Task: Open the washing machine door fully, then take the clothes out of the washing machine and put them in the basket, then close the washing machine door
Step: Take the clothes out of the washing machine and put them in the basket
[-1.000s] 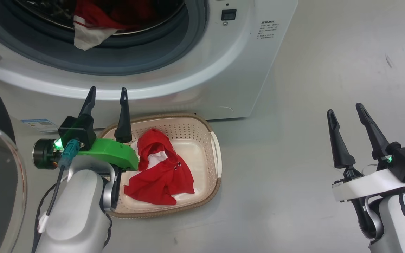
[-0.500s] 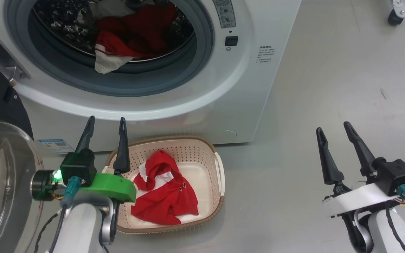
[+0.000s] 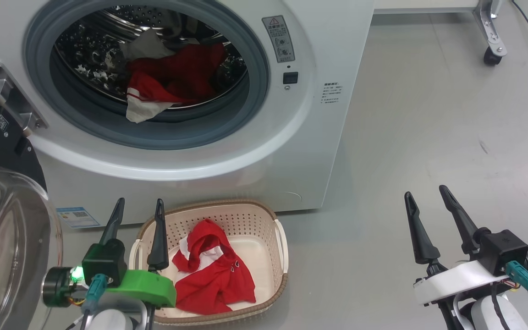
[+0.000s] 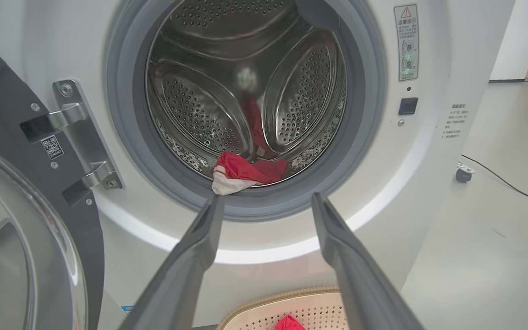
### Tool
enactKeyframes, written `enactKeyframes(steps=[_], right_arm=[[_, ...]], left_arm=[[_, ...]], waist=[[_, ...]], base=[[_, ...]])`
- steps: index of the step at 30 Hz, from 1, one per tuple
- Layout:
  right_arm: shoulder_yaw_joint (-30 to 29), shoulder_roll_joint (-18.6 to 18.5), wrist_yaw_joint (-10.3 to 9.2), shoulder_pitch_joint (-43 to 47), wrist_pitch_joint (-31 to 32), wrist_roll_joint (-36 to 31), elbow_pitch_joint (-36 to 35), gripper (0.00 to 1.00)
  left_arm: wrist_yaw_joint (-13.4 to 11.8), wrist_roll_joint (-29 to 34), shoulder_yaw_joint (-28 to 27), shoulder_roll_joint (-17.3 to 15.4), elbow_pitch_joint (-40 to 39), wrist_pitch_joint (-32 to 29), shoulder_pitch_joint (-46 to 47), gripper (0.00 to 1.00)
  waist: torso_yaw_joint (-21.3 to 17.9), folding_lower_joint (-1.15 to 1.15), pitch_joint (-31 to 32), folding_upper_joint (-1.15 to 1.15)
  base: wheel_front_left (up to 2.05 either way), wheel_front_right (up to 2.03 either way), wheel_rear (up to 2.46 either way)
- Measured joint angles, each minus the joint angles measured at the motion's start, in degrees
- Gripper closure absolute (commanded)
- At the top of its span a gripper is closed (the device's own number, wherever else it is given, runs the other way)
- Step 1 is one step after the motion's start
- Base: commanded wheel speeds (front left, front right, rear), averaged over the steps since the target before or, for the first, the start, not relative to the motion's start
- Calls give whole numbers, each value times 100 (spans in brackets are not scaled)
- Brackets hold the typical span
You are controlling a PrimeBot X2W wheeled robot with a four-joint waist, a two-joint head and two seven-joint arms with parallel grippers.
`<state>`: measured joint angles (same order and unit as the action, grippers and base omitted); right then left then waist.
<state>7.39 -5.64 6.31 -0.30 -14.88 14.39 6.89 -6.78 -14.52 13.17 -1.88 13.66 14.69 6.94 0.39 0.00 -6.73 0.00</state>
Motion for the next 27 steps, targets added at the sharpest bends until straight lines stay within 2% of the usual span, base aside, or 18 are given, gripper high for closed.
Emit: enactKeyframes(steps=[11, 27], right_arm=[[-8, 30, -89, 97, 0, -42, -16, 0], [-10, 67, -91, 173, 0, -83, -21, 0]], left_arm=[[0, -1, 23, -5, -169, 0, -294, 0], [0, -1, 54, -13, -331, 0, -473, 0]], waist=[[-41, 0, 101, 0], [-101, 0, 153, 0]], base=[[0, 0, 0], [0, 0, 0]])
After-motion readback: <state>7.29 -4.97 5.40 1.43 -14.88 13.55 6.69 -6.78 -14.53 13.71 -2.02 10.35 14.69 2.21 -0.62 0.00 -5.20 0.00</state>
